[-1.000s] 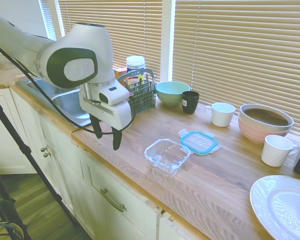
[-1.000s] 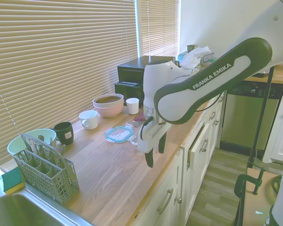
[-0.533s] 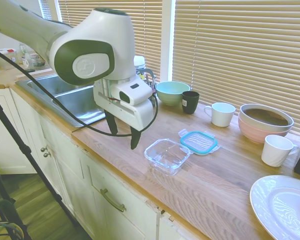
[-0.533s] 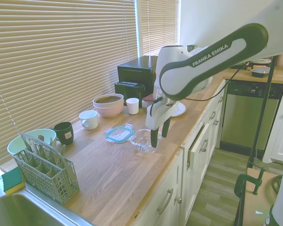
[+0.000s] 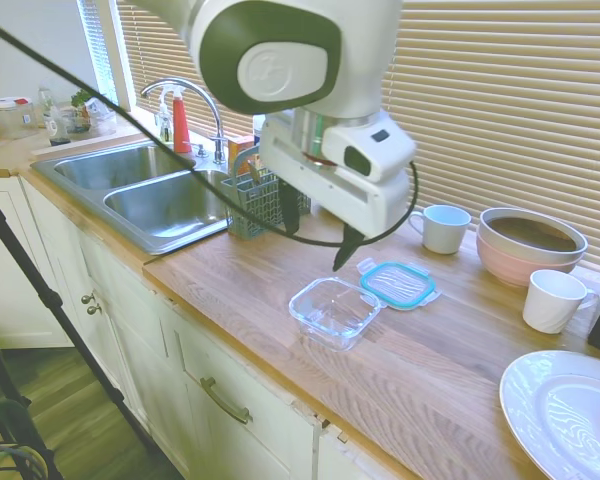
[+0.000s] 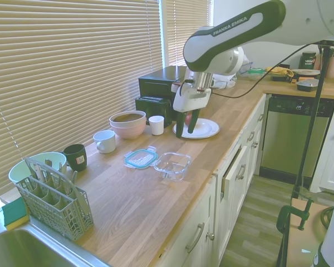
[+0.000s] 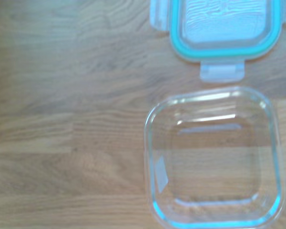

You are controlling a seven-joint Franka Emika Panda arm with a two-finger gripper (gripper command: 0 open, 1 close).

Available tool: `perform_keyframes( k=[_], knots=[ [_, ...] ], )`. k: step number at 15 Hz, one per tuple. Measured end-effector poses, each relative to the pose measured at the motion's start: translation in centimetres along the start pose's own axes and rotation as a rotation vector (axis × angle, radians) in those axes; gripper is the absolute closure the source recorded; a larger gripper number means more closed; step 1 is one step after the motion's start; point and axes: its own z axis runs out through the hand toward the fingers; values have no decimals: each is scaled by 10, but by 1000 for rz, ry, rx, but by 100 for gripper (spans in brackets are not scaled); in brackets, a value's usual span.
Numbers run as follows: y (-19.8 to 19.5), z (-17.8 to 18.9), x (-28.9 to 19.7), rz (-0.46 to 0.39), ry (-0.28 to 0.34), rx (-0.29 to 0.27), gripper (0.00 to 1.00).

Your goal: Cover the lid of the food container

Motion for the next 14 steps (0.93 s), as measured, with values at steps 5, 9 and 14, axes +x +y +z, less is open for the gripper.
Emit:
perform_keyframes(
  k=[5,9,14],
  knots=[
    [-13,13,57,-9,-51,54,0],
    [0,31,101,21,-57,106,0],
    [-2,54,141,46,-59,139,0]
  ],
)
